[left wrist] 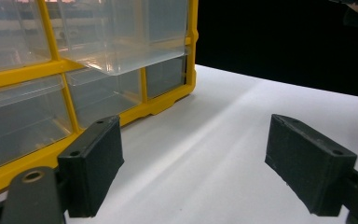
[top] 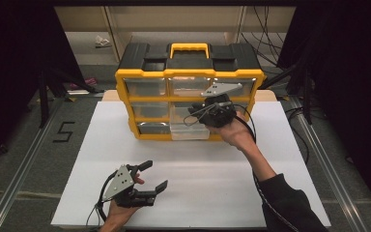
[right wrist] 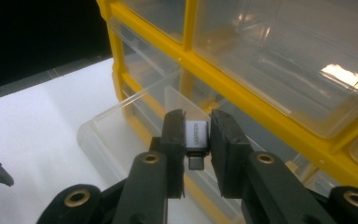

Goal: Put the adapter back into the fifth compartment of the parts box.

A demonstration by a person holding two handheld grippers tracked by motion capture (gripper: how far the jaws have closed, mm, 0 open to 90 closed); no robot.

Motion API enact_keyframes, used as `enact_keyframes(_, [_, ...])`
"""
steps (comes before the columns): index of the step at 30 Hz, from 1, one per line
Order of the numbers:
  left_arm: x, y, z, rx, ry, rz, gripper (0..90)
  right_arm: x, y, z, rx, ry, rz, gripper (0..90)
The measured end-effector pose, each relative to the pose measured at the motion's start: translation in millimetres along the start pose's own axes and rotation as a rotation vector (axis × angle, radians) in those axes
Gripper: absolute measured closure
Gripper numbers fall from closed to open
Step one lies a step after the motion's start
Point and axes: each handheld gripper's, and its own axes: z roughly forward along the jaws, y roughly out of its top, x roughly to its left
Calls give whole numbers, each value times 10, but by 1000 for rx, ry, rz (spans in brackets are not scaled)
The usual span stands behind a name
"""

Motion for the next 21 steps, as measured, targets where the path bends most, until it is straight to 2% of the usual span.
enact_keyframes(2, [1, 0, -1, -1, 1, -1, 184, -5, 10, 16, 3, 1, 7, 757])
enact_keyframes(3, [1, 0, 0, -1, 1, -1, 184, -6, 14, 19, 3, 2, 9, 727])
enact_keyframes(5, [1, 0, -1, 0, 1, 2, 184, -7, 25, 27, 5, 8, 15, 610])
enact_keyframes(9, [-1, 0, 1, 1, -1, -1, 184, 53, 42, 7, -11, 16, 5, 503])
enact_keyframes(21, [1, 0, 3, 2, -2, -1, 183, 114, 25, -41, -34, 32, 6, 420])
